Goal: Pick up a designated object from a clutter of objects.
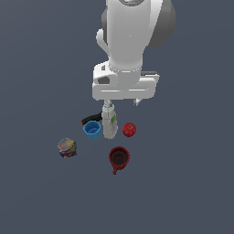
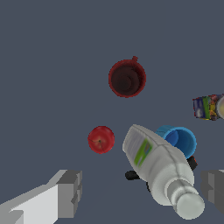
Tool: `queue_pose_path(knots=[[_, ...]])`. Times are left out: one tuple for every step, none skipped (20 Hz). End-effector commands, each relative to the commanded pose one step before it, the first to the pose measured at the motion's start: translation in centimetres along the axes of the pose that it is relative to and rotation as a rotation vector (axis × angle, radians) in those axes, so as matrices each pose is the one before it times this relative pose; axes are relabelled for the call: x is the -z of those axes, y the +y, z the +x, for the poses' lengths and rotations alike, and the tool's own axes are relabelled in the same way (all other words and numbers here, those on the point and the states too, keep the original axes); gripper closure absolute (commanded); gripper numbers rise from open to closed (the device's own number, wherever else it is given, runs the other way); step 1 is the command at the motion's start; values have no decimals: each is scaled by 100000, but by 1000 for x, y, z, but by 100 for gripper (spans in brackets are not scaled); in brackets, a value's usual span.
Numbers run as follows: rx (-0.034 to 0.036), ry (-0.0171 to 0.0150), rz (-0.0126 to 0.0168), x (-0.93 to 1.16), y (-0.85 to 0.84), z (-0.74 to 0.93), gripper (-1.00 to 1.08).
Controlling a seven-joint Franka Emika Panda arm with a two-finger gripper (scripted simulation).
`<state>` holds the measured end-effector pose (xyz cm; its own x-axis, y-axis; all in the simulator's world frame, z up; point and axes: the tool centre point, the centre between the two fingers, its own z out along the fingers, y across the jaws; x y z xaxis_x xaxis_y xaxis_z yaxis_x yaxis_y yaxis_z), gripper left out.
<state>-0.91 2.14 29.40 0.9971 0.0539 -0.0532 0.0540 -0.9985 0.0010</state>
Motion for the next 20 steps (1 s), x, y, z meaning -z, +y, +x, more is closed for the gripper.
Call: queue_pose_path(knots=[[0, 0, 0, 0, 1, 0, -92], [0, 0, 0, -4, -2, 6, -92], [-134, -15, -29, -20, 54, 22, -92], [-165, -19, -33, -30, 66, 34, -92], [-243, -29, -48, -44, 98, 48, -92], [-286, -34, -56, -57, 117, 62, -92], [-330, -40, -66, -72, 140, 73, -92], [-269, -33, -55, -67, 120, 64, -92], [-189, -24, -42, -57, 91, 50, -92], [-115, -16, -30, -47, 64, 36, -92], [0, 0, 0, -30, 18, 20, -92], [0, 0, 0, -18, 18, 7, -92], [0, 0, 0, 4, 4, -7, -92], [0, 0, 0, 44, -47, -16, -92], [-182, -14, 6, 46, 24, -6, -92], [0, 0, 0, 4, -8, 1, -92], [119, 8, -10, -44, 3, 6, -92], [284, 20, -15, -88, -10, 9, -92], [456, 32, -23, -131, -30, 11, -92], [612, 43, -30, -174, -40, 13, -92]])
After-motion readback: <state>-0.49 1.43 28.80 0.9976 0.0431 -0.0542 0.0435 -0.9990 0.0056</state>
